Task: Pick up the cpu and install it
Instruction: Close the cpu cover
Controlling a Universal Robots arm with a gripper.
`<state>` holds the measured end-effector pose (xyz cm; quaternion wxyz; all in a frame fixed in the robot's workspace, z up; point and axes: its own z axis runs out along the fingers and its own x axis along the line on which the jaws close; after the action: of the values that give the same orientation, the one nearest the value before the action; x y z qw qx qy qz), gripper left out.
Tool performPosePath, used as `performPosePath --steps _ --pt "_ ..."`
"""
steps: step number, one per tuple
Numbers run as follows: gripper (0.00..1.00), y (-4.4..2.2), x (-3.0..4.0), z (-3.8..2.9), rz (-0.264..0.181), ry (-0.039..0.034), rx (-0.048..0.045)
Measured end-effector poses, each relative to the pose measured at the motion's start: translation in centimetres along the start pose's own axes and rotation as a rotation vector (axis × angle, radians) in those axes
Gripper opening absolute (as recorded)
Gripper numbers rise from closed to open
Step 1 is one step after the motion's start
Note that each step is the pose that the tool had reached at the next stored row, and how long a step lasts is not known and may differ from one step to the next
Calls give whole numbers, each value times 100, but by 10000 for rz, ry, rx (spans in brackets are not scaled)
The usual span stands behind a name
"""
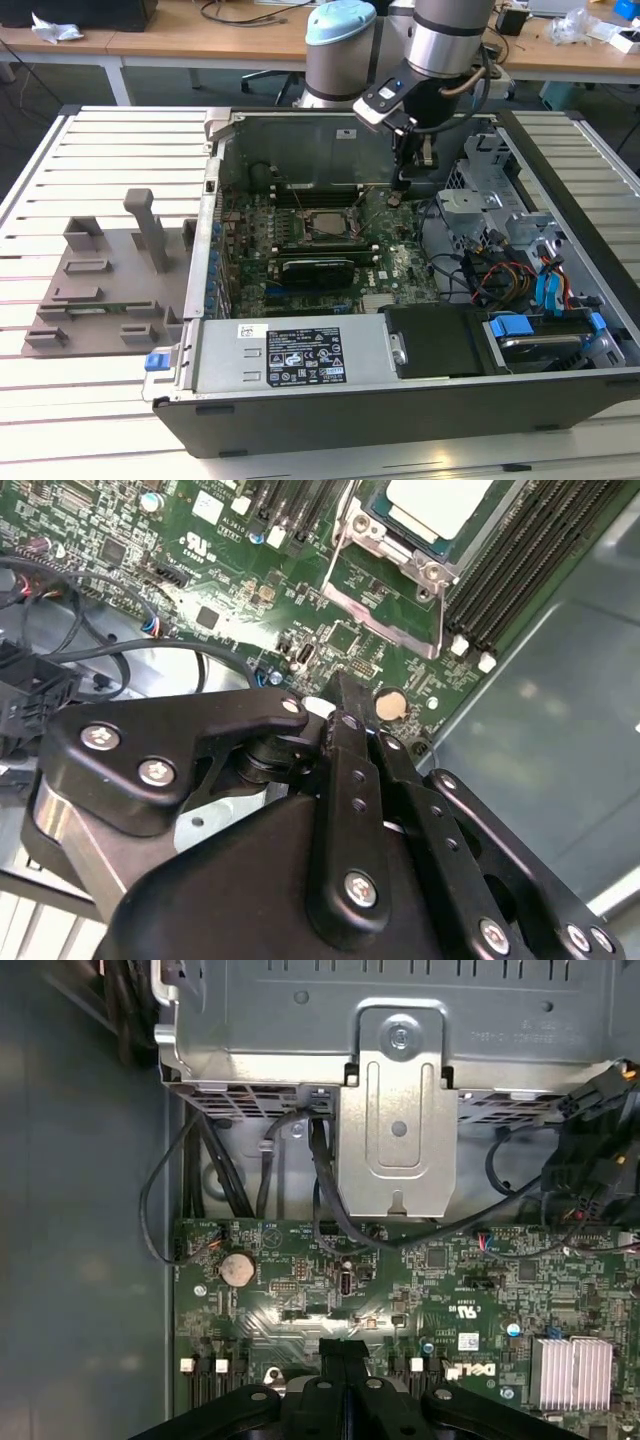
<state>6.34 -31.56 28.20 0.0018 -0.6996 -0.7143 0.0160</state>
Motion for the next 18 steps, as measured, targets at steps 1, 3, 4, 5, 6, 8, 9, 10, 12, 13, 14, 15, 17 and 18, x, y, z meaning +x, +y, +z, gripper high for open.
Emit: performPosePath --steps 1,3,4,5,6,8,9,10,12,13,14,15,17,18 --pt "11 1 0 19 0 -1 0" --pt "11 2 2 60 0 1 1" --pt "11 3 2 79 0 0 2" --pt "11 3 2 96 0 0 2" --pt "11 5 3 129 0 1 1" --pt "11 7 4 184 0 0 2" --pt "11 8 4 216 0 0 3" --pt "11 10 5 249 0 0 3" --pt "11 11 6 288 0 1 3" --pt "11 2 7 309 -2 1 3" --pt "11 -25 7 316 -1 -1 4" --pt "11 -42 8 318 -2 0 4" --pt "11 -95 9 320 0 0 4" --pt "11 -129 10 321 0 0 3"
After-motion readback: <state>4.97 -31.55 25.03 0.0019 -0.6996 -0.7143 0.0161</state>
